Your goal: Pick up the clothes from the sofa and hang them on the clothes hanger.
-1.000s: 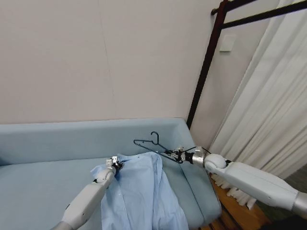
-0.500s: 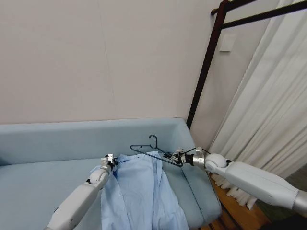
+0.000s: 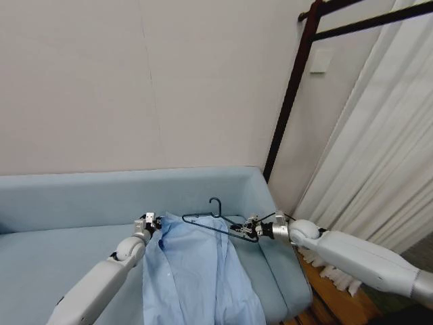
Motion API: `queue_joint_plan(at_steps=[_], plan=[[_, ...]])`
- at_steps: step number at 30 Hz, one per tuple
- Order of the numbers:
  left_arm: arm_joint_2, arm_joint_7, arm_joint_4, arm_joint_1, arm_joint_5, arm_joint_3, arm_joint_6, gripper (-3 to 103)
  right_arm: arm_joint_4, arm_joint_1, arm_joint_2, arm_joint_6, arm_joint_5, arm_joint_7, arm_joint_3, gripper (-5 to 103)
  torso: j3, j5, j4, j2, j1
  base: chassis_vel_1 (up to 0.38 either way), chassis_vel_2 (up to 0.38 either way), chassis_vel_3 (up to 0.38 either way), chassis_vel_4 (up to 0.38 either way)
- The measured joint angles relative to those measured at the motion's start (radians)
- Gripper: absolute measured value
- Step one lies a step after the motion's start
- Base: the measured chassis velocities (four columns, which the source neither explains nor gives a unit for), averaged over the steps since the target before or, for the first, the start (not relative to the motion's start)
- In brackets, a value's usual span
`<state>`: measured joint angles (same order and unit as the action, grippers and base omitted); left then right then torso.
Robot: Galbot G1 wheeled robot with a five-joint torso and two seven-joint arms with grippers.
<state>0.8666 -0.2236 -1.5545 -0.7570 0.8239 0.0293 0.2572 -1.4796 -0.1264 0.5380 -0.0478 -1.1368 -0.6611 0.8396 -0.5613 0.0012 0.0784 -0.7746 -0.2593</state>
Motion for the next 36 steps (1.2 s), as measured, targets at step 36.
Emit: queue_joint_plan(at_steps=[36], plan=[[-0.167,0.042,-0.363,-0.261,-0.065,0.056,-0.012,1,0.563,-0.001,0.595,0.037,0.089,-0.041,-0.018,8,0.000,0.0003,-0.0004,0.000,0.000,0.000,0.000,0.000,0.000]])
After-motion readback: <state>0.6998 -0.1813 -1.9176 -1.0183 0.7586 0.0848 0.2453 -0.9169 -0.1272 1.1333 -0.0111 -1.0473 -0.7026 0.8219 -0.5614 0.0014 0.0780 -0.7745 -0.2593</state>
